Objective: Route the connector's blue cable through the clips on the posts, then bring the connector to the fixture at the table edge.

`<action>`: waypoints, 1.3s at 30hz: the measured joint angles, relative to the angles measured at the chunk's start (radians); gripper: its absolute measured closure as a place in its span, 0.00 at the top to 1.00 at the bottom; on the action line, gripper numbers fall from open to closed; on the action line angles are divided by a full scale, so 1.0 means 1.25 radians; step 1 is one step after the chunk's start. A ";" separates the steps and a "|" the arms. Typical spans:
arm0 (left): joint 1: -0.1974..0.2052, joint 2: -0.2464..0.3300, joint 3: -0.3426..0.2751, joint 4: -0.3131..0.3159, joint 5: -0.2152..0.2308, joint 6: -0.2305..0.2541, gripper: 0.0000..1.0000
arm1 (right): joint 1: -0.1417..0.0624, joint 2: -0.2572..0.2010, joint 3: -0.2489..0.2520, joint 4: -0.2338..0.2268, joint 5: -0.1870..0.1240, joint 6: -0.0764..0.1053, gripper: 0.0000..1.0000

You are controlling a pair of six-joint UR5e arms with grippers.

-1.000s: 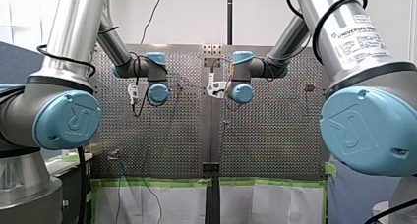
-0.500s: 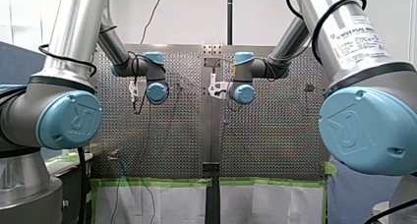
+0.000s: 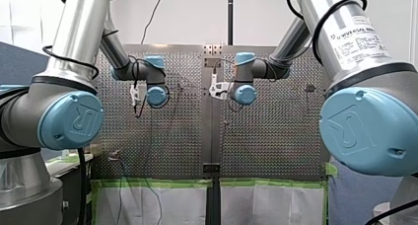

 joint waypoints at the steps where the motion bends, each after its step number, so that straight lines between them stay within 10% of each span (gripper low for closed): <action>1: 0.000 -0.001 0.001 0.000 0.001 -0.001 0.00 | -0.001 0.000 0.000 0.000 0.000 0.000 0.00; 31: 0.035 -0.003 0.041 -0.004 0.058 -0.037 0.03 | -0.042 0.005 -0.005 -0.010 -0.012 0.003 0.00; 37: 0.041 -0.003 0.041 -0.019 0.090 -0.057 0.40 | -0.046 0.005 -0.005 -0.009 -0.017 0.003 0.00; 39: 0.041 -0.003 0.041 -0.026 0.097 -0.062 0.71 | -0.046 0.005 -0.005 -0.009 -0.018 0.003 0.00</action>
